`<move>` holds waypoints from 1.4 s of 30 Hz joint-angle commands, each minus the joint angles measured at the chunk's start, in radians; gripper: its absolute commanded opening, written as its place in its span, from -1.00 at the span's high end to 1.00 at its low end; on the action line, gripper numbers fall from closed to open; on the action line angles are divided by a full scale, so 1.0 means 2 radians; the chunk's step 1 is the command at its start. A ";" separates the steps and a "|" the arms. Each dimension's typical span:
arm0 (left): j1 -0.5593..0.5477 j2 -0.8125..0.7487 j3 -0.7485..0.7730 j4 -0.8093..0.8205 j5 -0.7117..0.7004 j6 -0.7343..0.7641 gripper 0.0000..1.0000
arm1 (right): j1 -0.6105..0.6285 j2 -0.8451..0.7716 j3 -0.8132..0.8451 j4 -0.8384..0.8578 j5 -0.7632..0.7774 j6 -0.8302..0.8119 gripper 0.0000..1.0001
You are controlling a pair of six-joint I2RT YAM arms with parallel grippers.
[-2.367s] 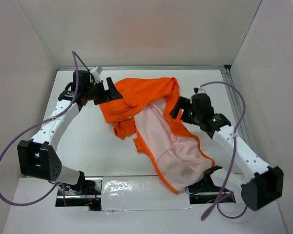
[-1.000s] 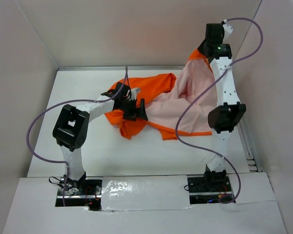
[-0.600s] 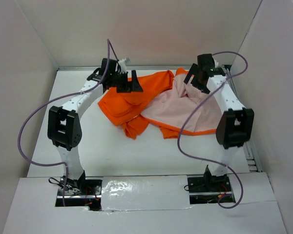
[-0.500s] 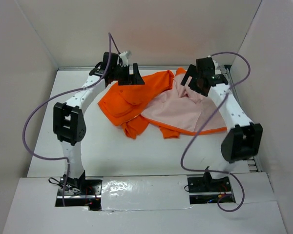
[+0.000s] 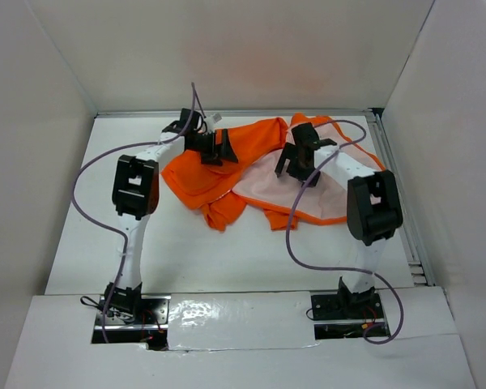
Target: Zip up the jacket
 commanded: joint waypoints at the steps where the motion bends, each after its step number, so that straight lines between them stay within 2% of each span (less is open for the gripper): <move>1: 0.040 -0.027 -0.039 -0.008 -0.011 -0.026 -0.99 | 0.019 0.048 0.082 -0.011 -0.007 -0.009 -0.99; 4: 0.067 -0.053 -0.088 -0.015 -0.043 -0.043 -0.99 | 0.032 0.104 0.144 -0.044 -0.011 -0.010 -0.99; 7: 0.093 -0.106 -0.218 0.018 -0.033 -0.075 -0.99 | 0.033 0.153 0.210 -0.073 -0.030 -0.010 -0.99; 10: 0.103 -0.169 -0.297 0.060 -0.003 -0.080 -0.99 | 0.034 0.181 0.265 -0.084 -0.035 -0.017 -0.99; 15: 0.089 -0.252 -0.295 0.038 -0.016 -0.079 -0.99 | 0.031 0.168 0.320 -0.078 -0.040 -0.040 -0.99; 19: 0.081 -0.320 -0.308 0.037 -0.037 -0.089 -0.99 | 0.007 0.060 0.254 -0.041 -0.020 -0.035 -0.99; 20: 0.082 -0.347 -0.314 0.038 -0.037 -0.090 -0.99 | -0.004 0.037 0.197 -0.018 -0.026 -0.032 -0.99; 23: 0.081 -0.391 -0.352 0.040 -0.052 -0.107 -0.99 | -0.066 -0.066 0.098 0.003 -0.045 -0.017 -0.99; 27: 0.081 -0.433 -0.402 0.057 -0.049 -0.120 -0.99 | -0.157 -0.101 0.038 -0.024 -0.020 -0.023 -0.99; 28: 0.081 -0.439 -0.413 0.062 -0.046 -0.122 -0.99 | -0.190 -0.102 0.023 -0.028 -0.014 -0.022 -0.99; 32: 0.080 -0.447 -0.447 0.084 -0.032 -0.119 -0.99 | -0.256 -0.081 0.007 -0.022 -0.028 -0.022 -0.99; 39: 0.082 -0.427 -0.446 0.089 -0.025 -0.118 -0.99 | -0.277 0.003 0.040 -0.024 -0.029 -0.021 -0.97; 42: 0.082 -0.423 -0.443 0.084 -0.031 -0.116 -0.99 | -0.279 0.037 0.058 -0.031 -0.005 -0.004 -0.92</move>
